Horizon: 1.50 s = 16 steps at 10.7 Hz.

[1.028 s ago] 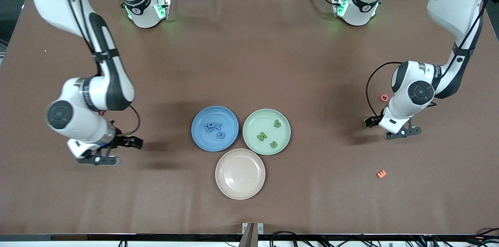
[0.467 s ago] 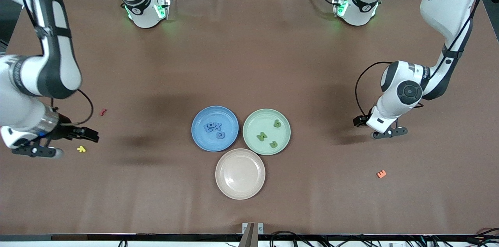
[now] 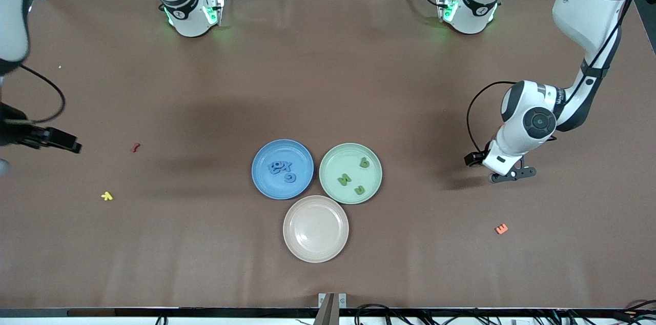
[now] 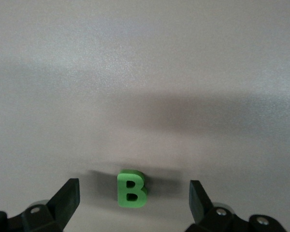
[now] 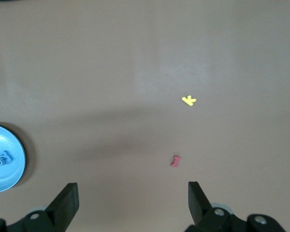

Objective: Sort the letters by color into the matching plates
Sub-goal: 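Grasp the green 8 with the left gripper while the right gripper withdraws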

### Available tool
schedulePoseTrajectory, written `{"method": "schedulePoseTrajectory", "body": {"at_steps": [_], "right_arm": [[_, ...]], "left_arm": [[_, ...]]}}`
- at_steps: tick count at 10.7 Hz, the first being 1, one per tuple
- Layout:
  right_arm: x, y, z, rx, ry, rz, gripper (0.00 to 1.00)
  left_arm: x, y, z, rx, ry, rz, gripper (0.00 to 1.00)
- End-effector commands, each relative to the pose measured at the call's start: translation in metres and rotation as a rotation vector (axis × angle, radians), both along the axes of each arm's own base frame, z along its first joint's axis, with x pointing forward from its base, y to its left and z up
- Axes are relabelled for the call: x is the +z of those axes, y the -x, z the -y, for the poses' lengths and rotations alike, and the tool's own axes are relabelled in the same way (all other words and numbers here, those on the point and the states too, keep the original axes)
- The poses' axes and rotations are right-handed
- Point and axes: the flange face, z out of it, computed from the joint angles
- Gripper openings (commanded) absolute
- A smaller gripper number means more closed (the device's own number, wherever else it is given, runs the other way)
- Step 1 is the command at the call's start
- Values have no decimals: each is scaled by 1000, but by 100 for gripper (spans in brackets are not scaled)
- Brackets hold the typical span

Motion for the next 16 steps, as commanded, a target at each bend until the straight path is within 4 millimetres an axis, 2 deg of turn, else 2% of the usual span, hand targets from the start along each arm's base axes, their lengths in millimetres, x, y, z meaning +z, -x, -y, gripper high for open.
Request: {"method": "schedulePoseTrajectory", "body": {"at_steps": [1, 2, 5, 6, 7, 9, 12, 15, 16], "right_arm": [[66, 41, 20, -31, 15, 37, 100], [86, 55, 26, -40, 7, 53, 100], [105, 69, 21, -43, -3, 16, 100], [111, 73, 21, -46, -4, 25, 100], [109, 73, 18, -40, -6, 26, 100], [93, 71, 12, -30, -8, 0, 100], [86, 66, 3, -14, 5, -7, 100], [86, 63, -2, -3, 3, -1, 100], [87, 63, 1, -6, 1, 5, 100]], "left_arm": [[-4, 4, -1, 26, 17, -17, 100], [-6, 5, -5, 31, 18, -23, 100], [-7, 5, -7, 38, 20, -24, 100], [-7, 5, -13, 48, 20, -24, 14], [-7, 5, -17, 59, 20, -24, 0], [-7, 5, -15, 58, 20, -24, 0], [-7, 4, -13, 56, 20, -22, 0], [9, -4, -7, 59, 20, 9, 0], [19, -8, 3, 76, 40, 25, 0]]}}
